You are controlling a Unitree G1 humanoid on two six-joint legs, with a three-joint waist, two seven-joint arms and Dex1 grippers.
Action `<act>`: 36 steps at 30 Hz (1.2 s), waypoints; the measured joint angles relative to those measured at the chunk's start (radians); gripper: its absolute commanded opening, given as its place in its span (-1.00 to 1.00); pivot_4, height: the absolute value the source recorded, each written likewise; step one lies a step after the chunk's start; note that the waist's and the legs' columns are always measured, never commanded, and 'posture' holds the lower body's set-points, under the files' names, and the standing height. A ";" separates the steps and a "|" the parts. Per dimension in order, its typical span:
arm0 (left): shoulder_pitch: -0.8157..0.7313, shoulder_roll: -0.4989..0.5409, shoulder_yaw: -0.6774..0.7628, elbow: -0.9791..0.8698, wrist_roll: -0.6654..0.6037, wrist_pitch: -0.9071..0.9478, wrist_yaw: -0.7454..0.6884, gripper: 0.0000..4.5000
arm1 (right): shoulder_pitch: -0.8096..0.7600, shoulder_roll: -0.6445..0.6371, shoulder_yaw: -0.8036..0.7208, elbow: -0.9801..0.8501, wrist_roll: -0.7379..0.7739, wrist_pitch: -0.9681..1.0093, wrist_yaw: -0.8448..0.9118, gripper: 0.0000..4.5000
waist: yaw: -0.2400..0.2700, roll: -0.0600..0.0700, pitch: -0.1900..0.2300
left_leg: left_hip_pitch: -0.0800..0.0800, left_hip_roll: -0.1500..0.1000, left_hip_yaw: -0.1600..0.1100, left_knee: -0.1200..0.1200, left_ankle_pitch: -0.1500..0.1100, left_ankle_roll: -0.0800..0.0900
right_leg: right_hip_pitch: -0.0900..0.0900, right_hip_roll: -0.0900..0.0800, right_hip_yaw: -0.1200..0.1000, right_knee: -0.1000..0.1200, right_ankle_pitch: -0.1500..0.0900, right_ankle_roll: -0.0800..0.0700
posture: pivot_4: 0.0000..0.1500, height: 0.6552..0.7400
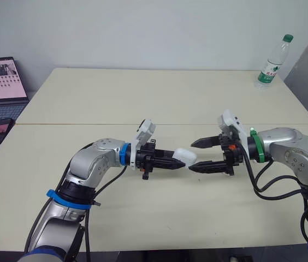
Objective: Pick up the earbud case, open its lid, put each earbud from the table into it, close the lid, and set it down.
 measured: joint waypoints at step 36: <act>0.185 0.027 0.078 -0.032 0.091 -0.164 0.115 -0.67 | 0.102 -0.117 0.002 -0.015 -0.133 0.264 -0.227 1.00 | -0.002 0.000 0.001 | 0.000 0.001 0.000 0.000 0.000 0.000 | -0.001 -0.001 0.003 0.002 0.000 -0.001 | 1.00 0.91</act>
